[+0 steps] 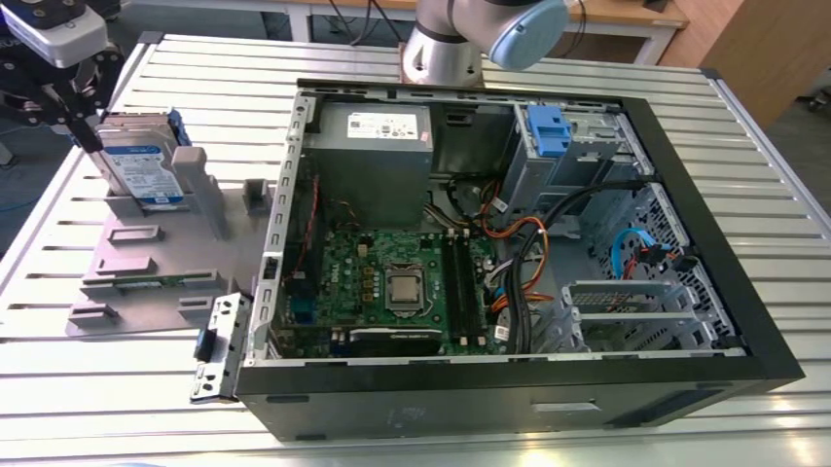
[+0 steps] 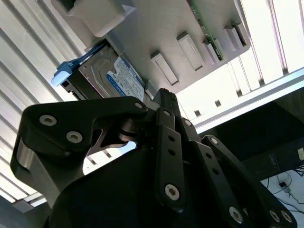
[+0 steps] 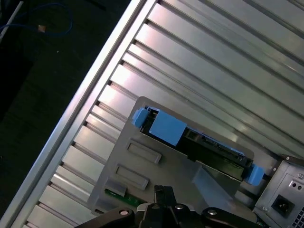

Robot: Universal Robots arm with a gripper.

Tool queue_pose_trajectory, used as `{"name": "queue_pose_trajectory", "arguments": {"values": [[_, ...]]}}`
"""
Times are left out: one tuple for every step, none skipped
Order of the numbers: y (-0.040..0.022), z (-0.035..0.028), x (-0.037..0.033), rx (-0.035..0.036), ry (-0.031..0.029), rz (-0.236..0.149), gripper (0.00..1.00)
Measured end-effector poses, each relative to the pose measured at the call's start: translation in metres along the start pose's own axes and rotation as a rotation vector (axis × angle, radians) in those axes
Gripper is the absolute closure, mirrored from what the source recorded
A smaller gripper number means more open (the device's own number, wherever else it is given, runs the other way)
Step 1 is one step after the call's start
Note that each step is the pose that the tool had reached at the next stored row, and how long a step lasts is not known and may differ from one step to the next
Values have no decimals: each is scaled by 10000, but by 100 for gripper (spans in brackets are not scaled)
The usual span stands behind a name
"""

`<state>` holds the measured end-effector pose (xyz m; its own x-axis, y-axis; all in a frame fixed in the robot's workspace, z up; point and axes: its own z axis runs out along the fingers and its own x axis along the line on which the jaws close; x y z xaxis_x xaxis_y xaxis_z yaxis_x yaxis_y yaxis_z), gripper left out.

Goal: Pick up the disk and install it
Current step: 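Pick up the disk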

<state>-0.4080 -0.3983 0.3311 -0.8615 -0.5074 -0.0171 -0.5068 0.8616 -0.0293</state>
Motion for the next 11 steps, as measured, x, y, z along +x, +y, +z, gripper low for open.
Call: {"name": "queue_pose_trajectory", "arguments": {"values": [[0,0,0,-1,-2,-58,89],[0,0,0,-2,-4,-117,89],[0,0,0,-3,-6,-176,89],[0,0,0,-4,-7,-239,89],[0,0,0,-5,-10,-305,89],[0,0,0,-7,-11,-369,89],[0,0,0,-8,-13,-431,89],[0,0,0,-9,-15,-492,89],[0,0,0,-10,-17,-559,89],[0,0,0,-11,-18,-623,89],[0,0,0,-12,-21,-687,89]]}}
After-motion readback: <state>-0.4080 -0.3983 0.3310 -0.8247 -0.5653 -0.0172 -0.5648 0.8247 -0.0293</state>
